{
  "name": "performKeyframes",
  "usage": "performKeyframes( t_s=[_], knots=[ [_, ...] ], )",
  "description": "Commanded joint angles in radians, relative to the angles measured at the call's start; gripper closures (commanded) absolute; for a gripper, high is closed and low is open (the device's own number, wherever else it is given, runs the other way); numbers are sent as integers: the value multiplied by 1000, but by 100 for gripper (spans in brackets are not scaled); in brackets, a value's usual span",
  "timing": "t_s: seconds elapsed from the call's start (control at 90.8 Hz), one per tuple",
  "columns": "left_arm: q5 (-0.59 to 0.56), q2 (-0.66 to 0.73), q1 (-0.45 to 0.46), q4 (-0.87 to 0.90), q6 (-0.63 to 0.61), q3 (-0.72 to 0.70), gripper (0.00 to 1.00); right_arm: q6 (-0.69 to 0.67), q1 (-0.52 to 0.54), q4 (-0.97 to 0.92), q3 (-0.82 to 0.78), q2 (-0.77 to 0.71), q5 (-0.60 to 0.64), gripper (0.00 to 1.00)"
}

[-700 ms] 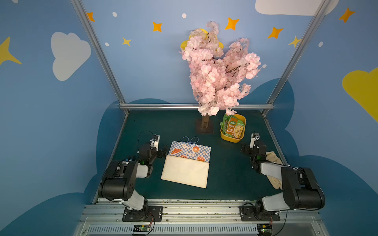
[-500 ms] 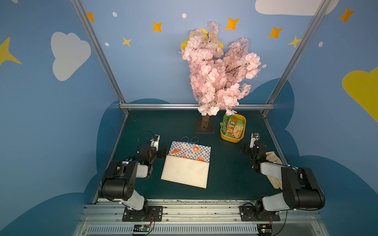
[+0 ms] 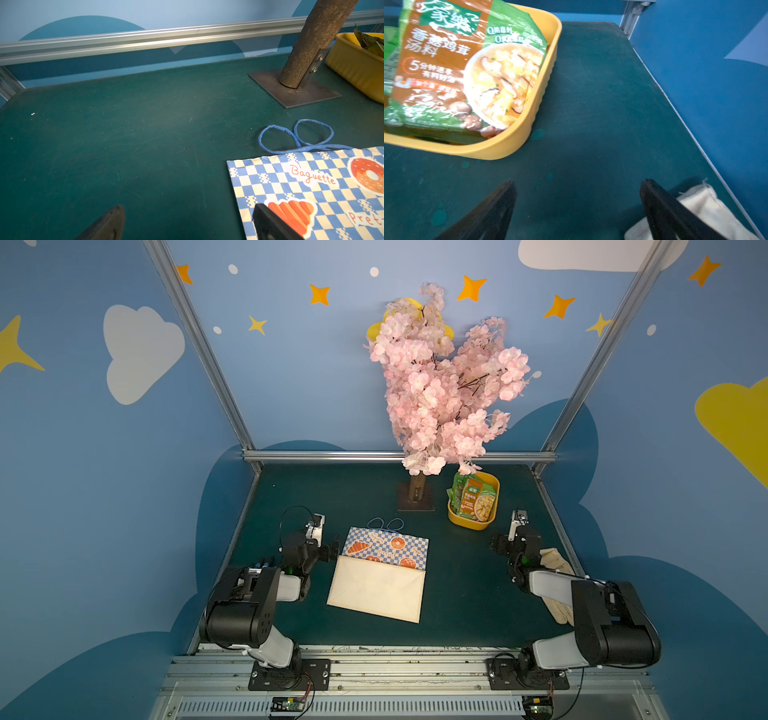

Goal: Place the condiment packets inside the bag
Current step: Open the paper bag at the center of the board.

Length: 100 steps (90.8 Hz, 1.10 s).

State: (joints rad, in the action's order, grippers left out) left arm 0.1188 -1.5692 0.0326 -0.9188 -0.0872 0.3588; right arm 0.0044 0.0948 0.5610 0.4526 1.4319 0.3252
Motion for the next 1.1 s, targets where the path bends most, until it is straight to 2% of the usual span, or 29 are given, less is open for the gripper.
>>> performKeyframes(
  t_s=[0.0,0.055,0.143,0.242,0.297,0.352,0.396,0.463,0.551,0.683,0.793,0.958,1.09],
  knots=[
    [10,101,-33,135,33,52,0,21,57,-138,32,-121,143,2],
    [40,189,-54,347,28,133,0,49,68,-218,43,-188,150,2],
    [92,265,-68,667,-35,275,0,97,74,-324,57,-294,98,2],
    [208,271,-81,960,-111,416,0,170,61,-358,44,-405,-58,2],
    [264,244,-82,1097,-173,478,0,326,45,-311,13,-456,-134,2],
    [302,213,-82,1221,-224,525,0,598,34,-277,-22,-487,-94,2],
    [327,190,-82,1309,-271,550,0,642,20,-139,-64,-483,-194,2],
    [373,167,-82,1431,-350,576,0,612,38,-67,-51,-435,-343,2],
    [408,171,-82,1532,-427,560,0,456,122,-286,124,-342,-448,2],
    [432,203,-84,1584,-491,506,0,287,319,-453,331,-123,-400,6],
    [438,221,-110,1588,-495,482,0,207,432,-547,484,79,-363,7],
    [544,227,-233,1555,-437,469,0,139,530,-642,698,318,-329,7],
    [555,198,-259,1539,-401,475,0,130,556,-706,840,459,-331,8]
  ],
)
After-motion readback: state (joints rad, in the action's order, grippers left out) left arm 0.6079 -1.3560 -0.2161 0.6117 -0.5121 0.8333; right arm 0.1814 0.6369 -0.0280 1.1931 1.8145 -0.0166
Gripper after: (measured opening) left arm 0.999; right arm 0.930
